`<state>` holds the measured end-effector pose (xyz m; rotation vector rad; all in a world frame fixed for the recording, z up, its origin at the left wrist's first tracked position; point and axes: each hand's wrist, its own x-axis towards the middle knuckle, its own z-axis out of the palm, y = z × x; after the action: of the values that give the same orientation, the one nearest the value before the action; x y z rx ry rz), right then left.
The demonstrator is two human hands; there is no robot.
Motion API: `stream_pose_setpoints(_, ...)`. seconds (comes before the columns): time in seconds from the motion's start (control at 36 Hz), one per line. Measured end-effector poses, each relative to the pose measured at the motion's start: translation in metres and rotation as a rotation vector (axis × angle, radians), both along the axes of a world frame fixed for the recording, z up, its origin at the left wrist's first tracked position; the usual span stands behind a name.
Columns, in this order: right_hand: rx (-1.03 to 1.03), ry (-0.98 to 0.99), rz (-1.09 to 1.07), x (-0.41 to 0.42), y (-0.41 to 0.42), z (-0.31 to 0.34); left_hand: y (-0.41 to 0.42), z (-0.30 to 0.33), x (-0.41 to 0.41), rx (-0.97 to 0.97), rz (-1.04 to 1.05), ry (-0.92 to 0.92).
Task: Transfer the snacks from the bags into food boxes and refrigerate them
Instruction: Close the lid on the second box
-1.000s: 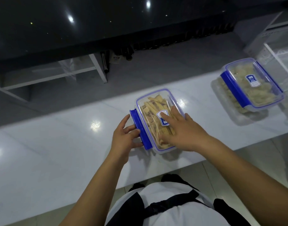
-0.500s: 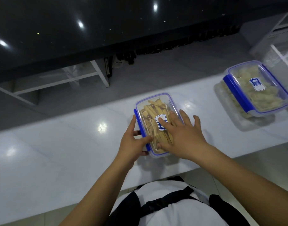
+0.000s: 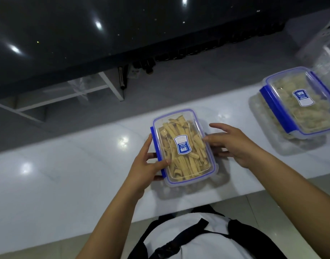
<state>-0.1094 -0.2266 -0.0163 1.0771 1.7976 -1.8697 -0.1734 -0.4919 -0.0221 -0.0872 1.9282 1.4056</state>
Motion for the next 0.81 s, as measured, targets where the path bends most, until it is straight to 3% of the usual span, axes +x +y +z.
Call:
stream_pose_setpoints(0.22, -0.077, -0.026, 0.011, -0.009, 0.003, -0.005, -0.003, 0.008, -0.001, -0.026, -0.008, -0.038)
stream_pose_setpoints(0.47, 0.013, 0.016, -0.004, -0.006, -0.021, -0.011, -0.002, 0.008, -0.001, -0.07, 0.008, -0.047)
stream_pose_setpoints(0.67, -0.111, -0.018, -0.015, -0.007, -0.015, -0.007, -0.002, 0.01, -0.002, -0.083, 0.003, -0.06)
stream_pose_setpoints(0.81, 0.065, 0.086, 0.053, -0.003, -0.014, -0.002, -0.001, 0.011, -0.002, -0.08, -0.002, -0.055)
